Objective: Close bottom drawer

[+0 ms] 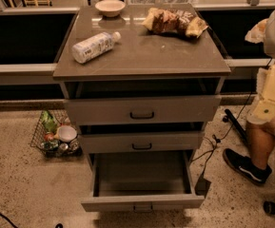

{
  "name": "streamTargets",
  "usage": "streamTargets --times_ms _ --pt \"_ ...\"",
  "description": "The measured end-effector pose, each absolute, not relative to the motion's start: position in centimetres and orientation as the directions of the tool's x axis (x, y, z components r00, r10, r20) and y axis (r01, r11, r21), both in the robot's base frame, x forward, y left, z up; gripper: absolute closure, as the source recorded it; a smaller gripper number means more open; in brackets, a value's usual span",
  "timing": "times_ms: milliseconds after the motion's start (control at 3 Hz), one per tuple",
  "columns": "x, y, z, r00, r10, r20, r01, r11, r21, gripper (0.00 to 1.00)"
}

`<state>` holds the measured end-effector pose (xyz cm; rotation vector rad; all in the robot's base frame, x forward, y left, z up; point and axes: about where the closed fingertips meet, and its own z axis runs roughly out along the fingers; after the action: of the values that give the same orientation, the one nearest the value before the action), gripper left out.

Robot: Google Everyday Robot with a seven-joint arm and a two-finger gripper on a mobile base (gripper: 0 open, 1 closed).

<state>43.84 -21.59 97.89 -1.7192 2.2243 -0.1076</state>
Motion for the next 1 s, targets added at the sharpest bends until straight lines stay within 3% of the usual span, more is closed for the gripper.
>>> streamTargets --times_ms 667,1000 --pt "44.9 -20.6 94.3 -0.203 -0.958 -0.205 -0.945 0.246 -0.217 0.00" --pt "45.6 -18.3 87.4 -0.152 -0.960 -0.234 -0.971 0.189 -0.147 0.00"
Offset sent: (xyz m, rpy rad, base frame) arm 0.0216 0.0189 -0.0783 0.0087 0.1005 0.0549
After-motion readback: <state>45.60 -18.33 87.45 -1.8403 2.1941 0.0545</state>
